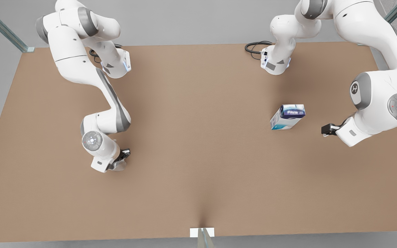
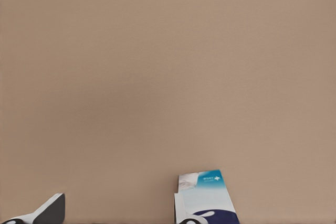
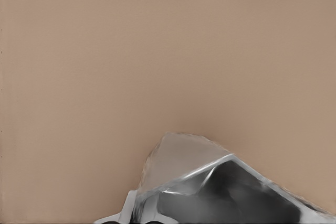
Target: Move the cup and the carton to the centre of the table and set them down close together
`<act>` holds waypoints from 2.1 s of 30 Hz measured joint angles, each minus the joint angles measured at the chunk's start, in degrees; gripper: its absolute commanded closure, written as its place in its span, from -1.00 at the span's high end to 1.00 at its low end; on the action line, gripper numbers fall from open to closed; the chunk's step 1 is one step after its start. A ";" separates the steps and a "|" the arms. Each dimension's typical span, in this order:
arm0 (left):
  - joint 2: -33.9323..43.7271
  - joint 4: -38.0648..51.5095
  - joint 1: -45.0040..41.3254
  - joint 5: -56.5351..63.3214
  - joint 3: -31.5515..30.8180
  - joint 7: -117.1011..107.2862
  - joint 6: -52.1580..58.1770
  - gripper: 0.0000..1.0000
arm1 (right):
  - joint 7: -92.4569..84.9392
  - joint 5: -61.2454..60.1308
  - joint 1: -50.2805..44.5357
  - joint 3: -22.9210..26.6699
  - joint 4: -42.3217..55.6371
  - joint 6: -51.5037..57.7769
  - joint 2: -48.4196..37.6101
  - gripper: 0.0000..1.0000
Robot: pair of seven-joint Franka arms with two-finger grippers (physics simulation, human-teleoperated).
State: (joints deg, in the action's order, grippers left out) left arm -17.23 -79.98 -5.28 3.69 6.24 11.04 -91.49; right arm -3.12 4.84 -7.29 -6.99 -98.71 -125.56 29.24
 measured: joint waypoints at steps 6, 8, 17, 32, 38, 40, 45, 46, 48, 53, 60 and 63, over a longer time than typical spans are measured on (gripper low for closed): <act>0.00 0.00 0.13 0.00 0.44 0.00 0.00 1.00 | 7.63 -4.68 -8.54 -0.90 13.35 5.33 7.10 -0.57; -0.08 0.00 0.09 0.00 0.44 -0.05 -0.08 1.00 | 9.62 -6.26 -11.51 -0.82 18.30 7.68 9.65 -0.57; -0.06 0.00 0.08 -0.21 1.23 -0.03 0.00 1.00 | 15.53 -6.08 -20.76 -0.65 40.63 6.66 24.75 -0.57; 1.30 -3.18 -0.17 -5.74 2.55 -28.40 0.70 1.00 | 24.95 -5.55 -28.79 4.13 43.43 -2.31 30.62 0.25; 16.29 -24.75 -0.60 -7.81 2.67 -51.78 -13.75 1.00 | 25.44 -5.48 -28.92 4.18 43.43 -3.87 30.63 0.46; 21.22 -31.49 -0.53 -8.34 2.73 -58.73 -17.31 1.00 | 25.44 -5.52 -28.93 4.11 43.43 -3.91 30.63 0.45; 30.00 -45.03 -0.17 -8.90 4.13 -61.08 -21.35 1.00 | 25.53 -5.54 -28.92 4.01 43.43 -4.31 30.70 0.45; 30.73 -46.09 -0.16 -8.94 4.13 -62.06 -21.51 1.00 | 25.53 -5.62 -28.96 3.99 43.43 -4.36 30.58 0.44; 31.35 -49.07 -0.17 -9.00 4.13 -63.51 -22.88 1.00 | 25.53 -5.63 -28.92 3.79 43.43 -3.70 30.05 0.44; 32.74 -53.52 -0.31 -9.05 5.26 -75.84 -25.16 1.00 | 25.36 -5.89 -27.70 3.57 42.88 -2.25 26.87 0.46; 35.53 -61.33 -0.26 -9.61 6.07 -79.72 -30.45 1.00 | 9.65 -5.63 -13.26 3.31 12.28 4.97 -1.01 0.84; 35.40 -62.66 -0.26 -10.91 6.07 -81.71 -31.37 1.00 | 1.78 -5.02 -5.67 3.65 4.16 12.64 -12.60 1.00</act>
State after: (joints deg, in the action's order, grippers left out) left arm 18.17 -142.64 -5.54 -7.23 12.31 -70.67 -122.87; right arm -1.33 -0.18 -12.96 -3.35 -94.55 -112.91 16.64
